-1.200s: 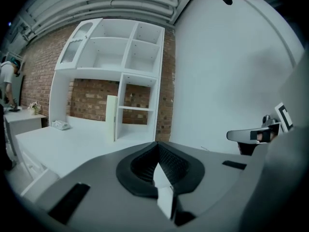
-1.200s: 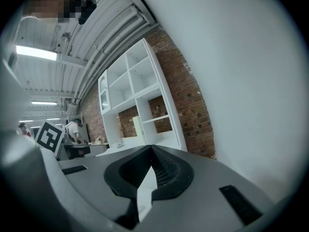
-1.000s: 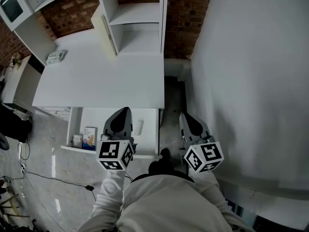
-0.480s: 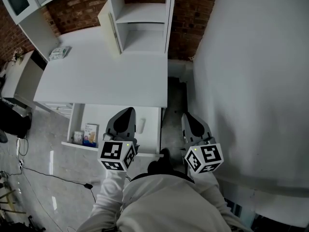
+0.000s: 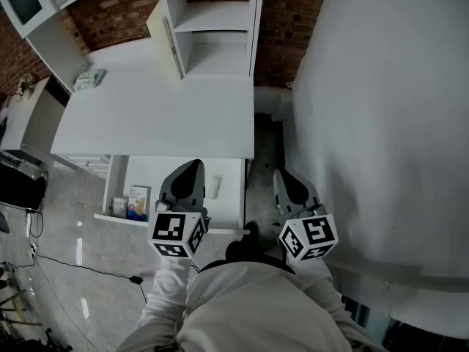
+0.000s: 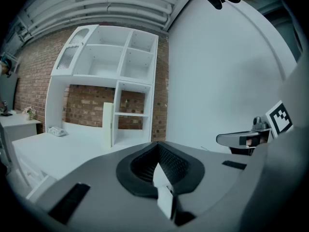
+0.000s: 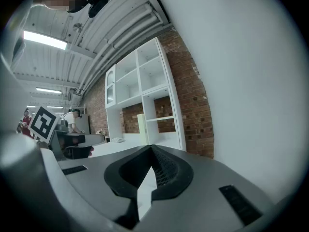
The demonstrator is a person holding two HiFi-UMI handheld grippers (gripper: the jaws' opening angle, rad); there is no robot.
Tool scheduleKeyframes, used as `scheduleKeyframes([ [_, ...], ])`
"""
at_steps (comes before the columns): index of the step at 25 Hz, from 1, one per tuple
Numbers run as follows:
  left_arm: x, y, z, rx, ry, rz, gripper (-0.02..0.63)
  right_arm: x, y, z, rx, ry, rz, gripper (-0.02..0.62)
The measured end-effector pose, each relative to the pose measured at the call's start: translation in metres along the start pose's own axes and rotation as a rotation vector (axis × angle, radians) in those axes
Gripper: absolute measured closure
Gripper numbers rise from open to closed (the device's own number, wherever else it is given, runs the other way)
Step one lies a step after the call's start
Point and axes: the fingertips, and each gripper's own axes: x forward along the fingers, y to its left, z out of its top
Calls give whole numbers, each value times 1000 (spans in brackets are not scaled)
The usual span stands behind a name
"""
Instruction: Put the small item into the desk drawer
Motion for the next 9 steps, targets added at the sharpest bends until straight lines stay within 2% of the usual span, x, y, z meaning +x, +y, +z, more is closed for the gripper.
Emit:
scheduleKeyframes([
  [9,1,5,-1,3,4,2,589,6,3,-1,2,4,1,569],
])
